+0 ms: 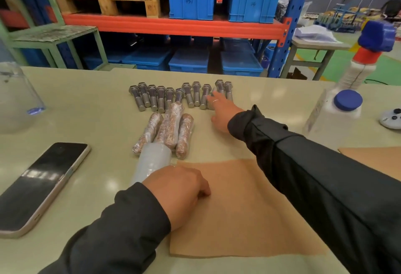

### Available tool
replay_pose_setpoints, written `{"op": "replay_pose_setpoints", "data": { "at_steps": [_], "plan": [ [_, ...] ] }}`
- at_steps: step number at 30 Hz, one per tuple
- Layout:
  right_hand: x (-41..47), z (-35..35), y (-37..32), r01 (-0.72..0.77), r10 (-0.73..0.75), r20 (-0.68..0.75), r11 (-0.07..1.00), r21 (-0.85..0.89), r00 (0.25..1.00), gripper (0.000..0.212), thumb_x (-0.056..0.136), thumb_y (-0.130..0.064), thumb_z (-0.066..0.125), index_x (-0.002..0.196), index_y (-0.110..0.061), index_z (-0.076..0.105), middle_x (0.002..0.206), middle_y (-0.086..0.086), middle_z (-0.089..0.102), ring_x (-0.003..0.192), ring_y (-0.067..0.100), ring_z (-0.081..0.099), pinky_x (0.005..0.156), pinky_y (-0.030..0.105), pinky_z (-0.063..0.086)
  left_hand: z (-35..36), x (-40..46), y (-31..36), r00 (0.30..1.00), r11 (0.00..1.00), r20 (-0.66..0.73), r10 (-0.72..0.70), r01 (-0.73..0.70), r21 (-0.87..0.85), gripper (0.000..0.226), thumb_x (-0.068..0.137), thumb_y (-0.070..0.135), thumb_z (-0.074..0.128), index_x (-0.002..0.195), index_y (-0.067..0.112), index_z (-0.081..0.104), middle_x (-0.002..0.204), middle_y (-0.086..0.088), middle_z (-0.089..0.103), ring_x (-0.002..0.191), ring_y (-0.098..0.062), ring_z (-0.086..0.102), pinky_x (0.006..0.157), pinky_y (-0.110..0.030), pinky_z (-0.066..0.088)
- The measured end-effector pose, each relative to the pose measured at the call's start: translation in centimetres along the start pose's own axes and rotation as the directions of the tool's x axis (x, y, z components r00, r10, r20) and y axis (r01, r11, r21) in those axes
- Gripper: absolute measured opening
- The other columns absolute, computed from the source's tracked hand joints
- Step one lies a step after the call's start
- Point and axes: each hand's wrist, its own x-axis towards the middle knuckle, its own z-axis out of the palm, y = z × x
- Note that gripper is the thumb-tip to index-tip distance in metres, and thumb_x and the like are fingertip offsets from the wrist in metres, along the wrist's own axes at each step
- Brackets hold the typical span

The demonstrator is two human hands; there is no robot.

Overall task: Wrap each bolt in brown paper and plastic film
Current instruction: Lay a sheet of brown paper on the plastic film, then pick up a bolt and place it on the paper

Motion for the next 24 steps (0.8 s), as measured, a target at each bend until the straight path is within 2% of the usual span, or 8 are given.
{"op": "replay_pose_setpoints", "data": {
  "at_steps": [4, 8, 11, 13, 15, 18, 20, 24],
  "plan": [
    [1.6, 0.7, 0.1, -0.059, 0.057, 0.058, 0.998, 0.034, 0.997, 0.065, 0.094, -0.006, 0.042, 0.150, -0.014, 0.010, 0.158, 0.007, 0.004, 0.143, 0.025, 0.013, 0.113, 0.032, 0.014, 0.3, -0.1, -0.1, 0.999, 1.000, -0.035, -0.016, 0.017, 0.004, 0.042, 0.095, 0.014, 0.039, 0.130, 0.035, 0.048, 0.137, 0.013, 0.045, 0.124, -0.010, 0.044, 0.104, -0.026, 0.032],
    [1.2, 0.7, 0.0, -0.072, 0.072, -0.076, 0.997, 0.001, 0.994, 0.046, 0.095, -0.018, 0.043, 0.140, -0.010, 0.036, 0.143, 0.013, 0.031, 0.129, 0.030, 0.035, 0.102, 0.035, 0.032, 0.6, -0.2, -0.3, 0.999, 1.000, -0.039, -0.006, 0.006, -0.004, 0.042, 0.095, 0.014, 0.040, 0.130, 0.036, 0.048, 0.136, 0.014, 0.046, 0.123, -0.009, 0.044, 0.103, -0.026, 0.033],
    [0.4, 0.3, 0.1, -0.014, 0.012, -0.155, 1.000, -0.015, 0.988, 0.039, 0.097, -0.039, 0.039, 0.105, -0.007, 0.061, 0.114, 0.012, 0.047, 0.096, 0.026, 0.052, 0.083, 0.035, 0.040, 0.7, 0.1, -0.5, 0.999, 1.000, -0.051, -0.003, 0.003, 0.004, 0.041, 0.095, 0.016, 0.042, 0.130, 0.037, 0.047, 0.136, 0.015, 0.045, 0.124, -0.008, 0.043, 0.104, -0.026, 0.032],
    [-0.2, -0.2, 0.2, -0.057, 0.034, -0.180, 0.990, -0.127, 0.983, 0.048, 0.096, -0.049, 0.036, 0.088, -0.007, 0.059, 0.093, 0.009, 0.049, 0.078, 0.024, 0.050, 0.070, 0.032, 0.040, 0.7, 0.1, -0.4, 0.999, 1.000, -0.035, -0.007, 0.006, -0.005, 0.041, 0.095, 0.016, 0.043, 0.131, 0.036, 0.046, 0.137, 0.014, 0.045, 0.124, -0.008, 0.043, 0.104, -0.025, 0.031],
    [-0.5, -0.2, 0.5, -0.138, 0.108, -0.175, 0.975, -0.172, 0.979, 0.042, 0.095, -0.047, 0.042, 0.100, -0.008, 0.059, 0.090, 0.009, 0.056, 0.078, 0.024, 0.052, 0.067, 0.032, 0.040, 0.6, 0.0, -0.3, 0.999, 1.000, -0.040, -0.001, 0.001, 0.004, 0.043, 0.094, 0.014, 0.044, 0.130, 0.036, 0.047, 0.136, 0.014, 0.046, 0.124, -0.008, 0.043, 0.104, -0.026, 0.033],
    [-1.5, -0.1, 0.5, -0.230, 0.225, -0.115, 0.972, -0.037, 0.968, 0.049, 0.090, -0.034, 0.057, 0.129, -0.007, 0.043, 0.116, 0.013, 0.057, 0.099, 0.028, 0.057, 0.075, 0.032, 0.043, 0.3, -0.2, -0.1, 0.999, 1.000, -0.039, -0.002, 0.003, 0.004, 0.041, 0.094, 0.012, 0.043, 0.129, 0.032, 0.050, 0.134, 0.010, 0.049, 0.121, -0.011, 0.046, 0.102, -0.027, 0.036],
    [-2.1, -0.5, 0.4, -0.226, 0.222, -0.063, 0.972, -0.060, 0.973, 0.045, 0.090, -0.028, 0.058, 0.127, -0.004, 0.046, 0.118, 0.014, 0.057, 0.103, 0.029, 0.057, 0.075, 0.031, 0.041, -0.1, -0.1, 0.1, 1.000, 1.000, -0.013, -0.013, 0.013, -0.007, 0.042, 0.095, 0.012, 0.042, 0.130, 0.032, 0.049, 0.136, 0.011, 0.047, 0.124, -0.009, 0.045, 0.103, -0.024, 0.032],
    [-3.8, -1.8, 0.3, -0.132, 0.139, 0.060, 0.985, -0.115, 0.988, 0.034, 0.089, -0.023, 0.059, 0.117, -0.003, 0.060, 0.112, 0.013, 0.062, 0.095, 0.026, 0.057, 0.080, 0.031, 0.047, -0.4, -0.3, 0.1, 1.000, 1.000, -0.019, -0.019, 0.019, -0.001, 0.041, 0.096, 0.014, 0.040, 0.129, 0.036, 0.050, 0.133, 0.014, 0.050, 0.123, -0.006, 0.045, 0.103, -0.024, 0.033]
  ]
}}
